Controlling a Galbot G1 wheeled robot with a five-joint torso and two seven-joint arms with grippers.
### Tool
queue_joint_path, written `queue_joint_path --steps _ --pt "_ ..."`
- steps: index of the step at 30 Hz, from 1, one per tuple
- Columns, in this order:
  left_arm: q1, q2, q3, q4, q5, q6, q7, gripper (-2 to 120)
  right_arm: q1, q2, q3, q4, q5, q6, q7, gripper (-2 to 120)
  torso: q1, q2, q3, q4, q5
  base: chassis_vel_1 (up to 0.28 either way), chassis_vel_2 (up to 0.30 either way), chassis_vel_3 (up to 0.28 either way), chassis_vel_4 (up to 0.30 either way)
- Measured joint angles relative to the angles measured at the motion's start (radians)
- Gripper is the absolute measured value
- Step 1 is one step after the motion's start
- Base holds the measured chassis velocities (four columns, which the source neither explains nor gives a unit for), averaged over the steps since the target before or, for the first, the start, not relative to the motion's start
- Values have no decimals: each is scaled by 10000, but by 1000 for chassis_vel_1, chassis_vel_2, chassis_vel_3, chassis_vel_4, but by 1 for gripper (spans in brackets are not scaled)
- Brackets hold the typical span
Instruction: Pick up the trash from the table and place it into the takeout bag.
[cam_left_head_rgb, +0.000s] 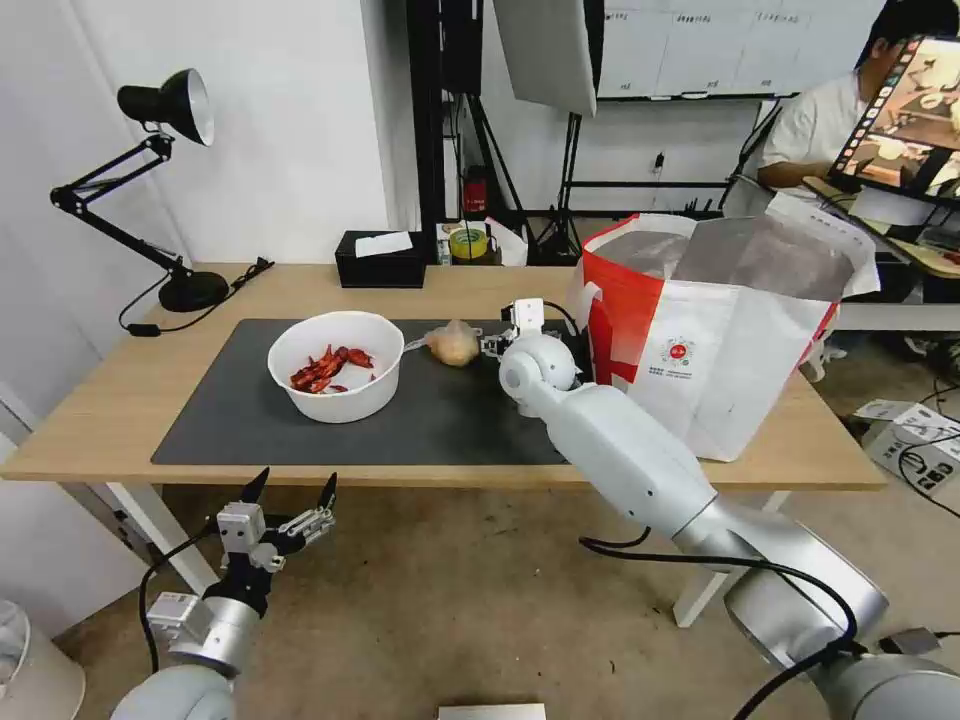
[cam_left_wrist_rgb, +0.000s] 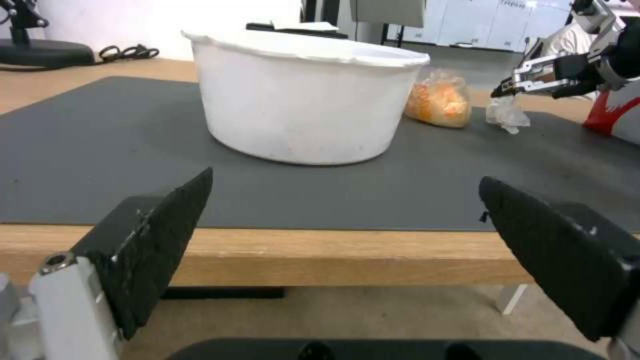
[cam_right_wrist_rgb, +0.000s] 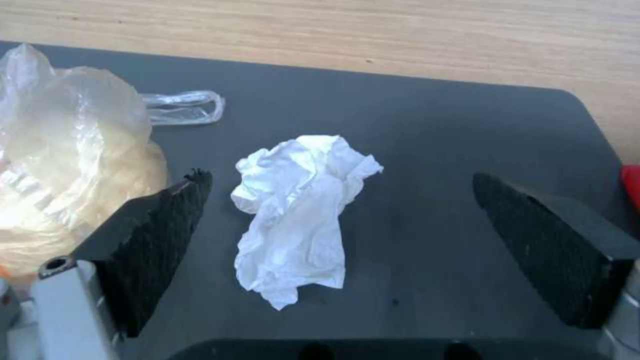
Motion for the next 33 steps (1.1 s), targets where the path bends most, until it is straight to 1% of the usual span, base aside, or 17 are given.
queue_joint_path --steps 11,19,25,33 --pt "66 -25 -9 -33 10 1 6 100 80 21 12 -255 -28 -164 -232 100 0 0 0 0 0 0 0 0 0" --pt "100 -27 -28 -70 38 1 6 100 228 15 -22 -487 -56 -303 -628 100 0 0 0 0 0 0 0 0 0" --pt "91 -40 -23 -60 48 1 6 100 266 89 -42 -724 -439 -391 -1024 100 0 -1 0 0 0 0 0 0 0" --pt "96 -37 -22 -42 53 0 2 100 273 227 -33 -964 -598 -443 -1259 100 0 0 0 0 0 0 0 0 0"
